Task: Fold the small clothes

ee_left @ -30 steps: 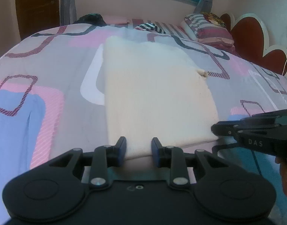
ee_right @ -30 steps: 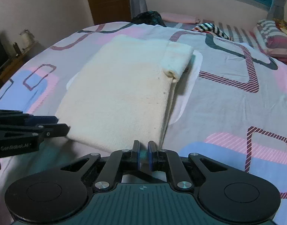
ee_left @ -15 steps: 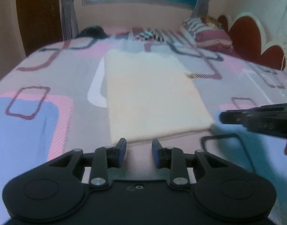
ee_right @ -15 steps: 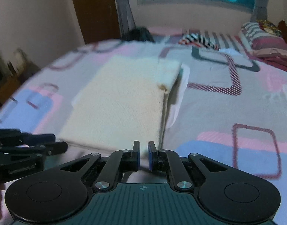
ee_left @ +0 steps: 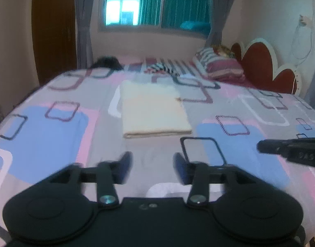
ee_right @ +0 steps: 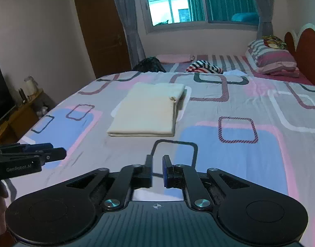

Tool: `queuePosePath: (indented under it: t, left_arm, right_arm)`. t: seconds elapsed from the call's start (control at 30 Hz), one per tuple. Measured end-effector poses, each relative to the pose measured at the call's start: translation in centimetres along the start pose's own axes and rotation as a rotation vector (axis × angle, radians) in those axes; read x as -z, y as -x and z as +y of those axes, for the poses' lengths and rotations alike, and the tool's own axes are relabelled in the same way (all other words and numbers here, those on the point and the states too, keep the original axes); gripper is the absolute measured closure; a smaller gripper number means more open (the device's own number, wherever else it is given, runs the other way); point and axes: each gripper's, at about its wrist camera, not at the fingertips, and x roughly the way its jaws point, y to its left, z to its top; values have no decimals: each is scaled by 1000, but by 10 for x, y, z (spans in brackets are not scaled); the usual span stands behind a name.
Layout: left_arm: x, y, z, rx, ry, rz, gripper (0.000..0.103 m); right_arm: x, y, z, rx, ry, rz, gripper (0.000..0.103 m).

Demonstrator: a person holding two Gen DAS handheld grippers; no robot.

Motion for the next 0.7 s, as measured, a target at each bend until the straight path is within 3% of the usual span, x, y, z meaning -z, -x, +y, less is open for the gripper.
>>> queuePosePath:
  t: [0.03,0.07,0.1,0.17,0.27,0.7]
  left_arm:
    - [1,8,-3,-45,6,-52,4]
    - [3,15,-4,-90,11,-122,1]
    - [5,21,-4,-106,2,-169,0]
    - [0,22,-2,-65,-6,-146,0]
    - [-3,25,0,-73,20,-141,0]
    - [8,41,2,-79,-1,-107,0]
  right_arm:
    - [2,5,6,23,11,-15,86]
    - [4,8,10,62,23,-29,35]
    - [6,12,15,123,33,-43,2]
    - [9,20,19,173,45,-106,0]
    - [9,25,21,117,28,-96,0]
    - [8,43,24,120,-1,-98,0]
